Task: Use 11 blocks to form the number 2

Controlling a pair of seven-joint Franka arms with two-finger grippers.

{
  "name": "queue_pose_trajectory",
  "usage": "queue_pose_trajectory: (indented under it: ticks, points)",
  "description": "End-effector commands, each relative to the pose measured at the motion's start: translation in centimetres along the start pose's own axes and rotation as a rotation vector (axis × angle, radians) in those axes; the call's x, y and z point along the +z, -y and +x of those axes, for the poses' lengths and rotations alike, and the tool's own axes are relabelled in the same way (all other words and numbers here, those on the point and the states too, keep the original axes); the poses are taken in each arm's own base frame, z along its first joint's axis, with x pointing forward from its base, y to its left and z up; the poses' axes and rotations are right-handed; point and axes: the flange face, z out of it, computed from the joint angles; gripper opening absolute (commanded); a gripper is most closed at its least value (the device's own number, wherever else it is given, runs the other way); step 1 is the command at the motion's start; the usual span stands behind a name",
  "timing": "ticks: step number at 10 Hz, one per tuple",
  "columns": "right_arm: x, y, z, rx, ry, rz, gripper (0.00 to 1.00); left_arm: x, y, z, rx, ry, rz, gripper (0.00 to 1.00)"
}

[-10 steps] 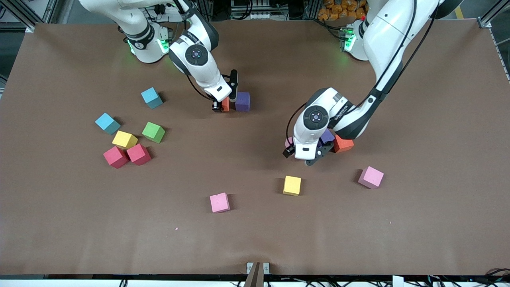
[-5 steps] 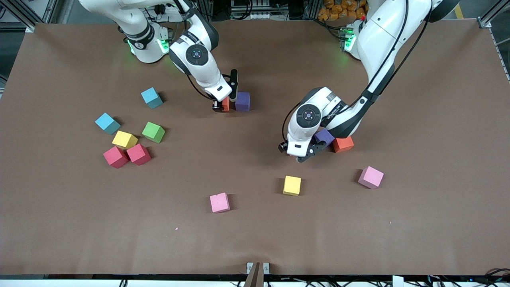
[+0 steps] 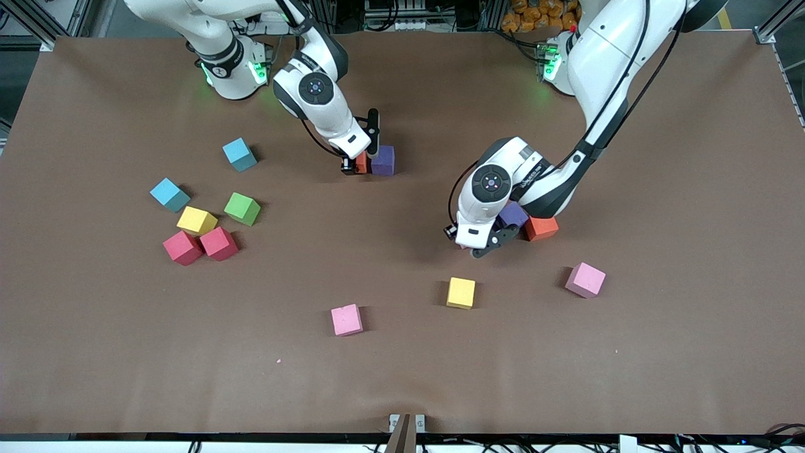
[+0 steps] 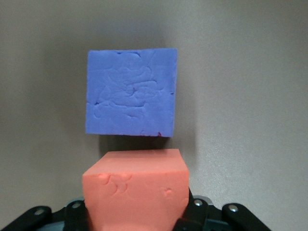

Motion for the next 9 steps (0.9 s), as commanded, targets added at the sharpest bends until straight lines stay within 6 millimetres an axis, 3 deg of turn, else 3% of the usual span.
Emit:
queue_pose_trajectory:
  ticks: [1, 4, 7, 9]
  points:
    - [0.6, 0.4, 0.1, -0.015, -0.002, -0.002, 0.39, -3.8, 0.8, 0.2, -0.163, -0.046, 0.006, 0.00]
    - [1.9, 0.3, 0.2, -0.010, -0.027, -0.004, 0.39, -5.7, 1.3, 0.4, -0.450, -0.047, -0.022, 0.00]
    - [1.9, 0.3, 0.2, -0.010, -0.029, -0.005, 0.40, -7.7, 1.4, -1.1, -0.660, -0.029, -0.048, 0.00]
    - [1.9, 0.3, 0.2, -0.011, -0.030, -0.005, 0.45, -8.9, 1.8, 0.5, -0.753, 0.017, -0.072, 0.00]
